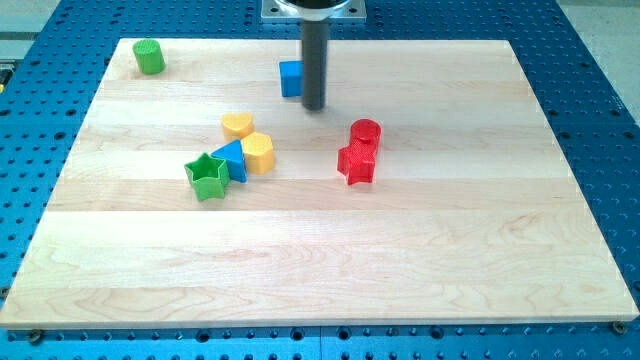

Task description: Push the cube to the top center

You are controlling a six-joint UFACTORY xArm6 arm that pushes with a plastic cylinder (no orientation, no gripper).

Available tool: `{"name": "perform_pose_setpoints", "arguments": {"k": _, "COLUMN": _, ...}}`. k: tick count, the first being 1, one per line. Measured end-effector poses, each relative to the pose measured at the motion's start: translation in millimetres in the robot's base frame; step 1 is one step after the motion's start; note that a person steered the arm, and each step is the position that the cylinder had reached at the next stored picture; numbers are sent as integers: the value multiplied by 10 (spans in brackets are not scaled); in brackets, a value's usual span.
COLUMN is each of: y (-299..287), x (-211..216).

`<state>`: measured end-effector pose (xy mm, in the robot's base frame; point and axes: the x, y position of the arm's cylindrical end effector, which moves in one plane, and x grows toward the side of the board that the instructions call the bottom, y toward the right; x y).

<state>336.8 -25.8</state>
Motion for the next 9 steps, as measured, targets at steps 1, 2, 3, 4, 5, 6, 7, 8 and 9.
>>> {"name": "perform_pose_setpoints", "arguments": {"k": 1, "y": -429, "x": -37}}
{"name": "perform_pose_setpoints", "arguments": {"k": 2, "y": -3, "x": -231}}
{"name": "perform_pose_setpoints", "arguments": {"k": 3, "y": 97, "x": -249}}
{"name": "perform_pose_setpoints", "arguments": {"k": 4, "y": -566, "x": -37}}
{"name": "perform_pose_setpoints", "arguments": {"k": 5, "y": -356, "x": -311}}
{"name": "perform_pose_setpoints", "arguments": {"k": 6, "y": 203, "x": -451}}
{"name": "perform_pose_setpoints", "arguments": {"k": 7, "y": 472, "x": -545}}
{"name": "perform_pose_setpoints", "arguments": {"k": 8, "y": 598, "x": -624}}
{"name": "perform_pose_setpoints", "arguments": {"k": 9, "y": 618, "x": -708}}
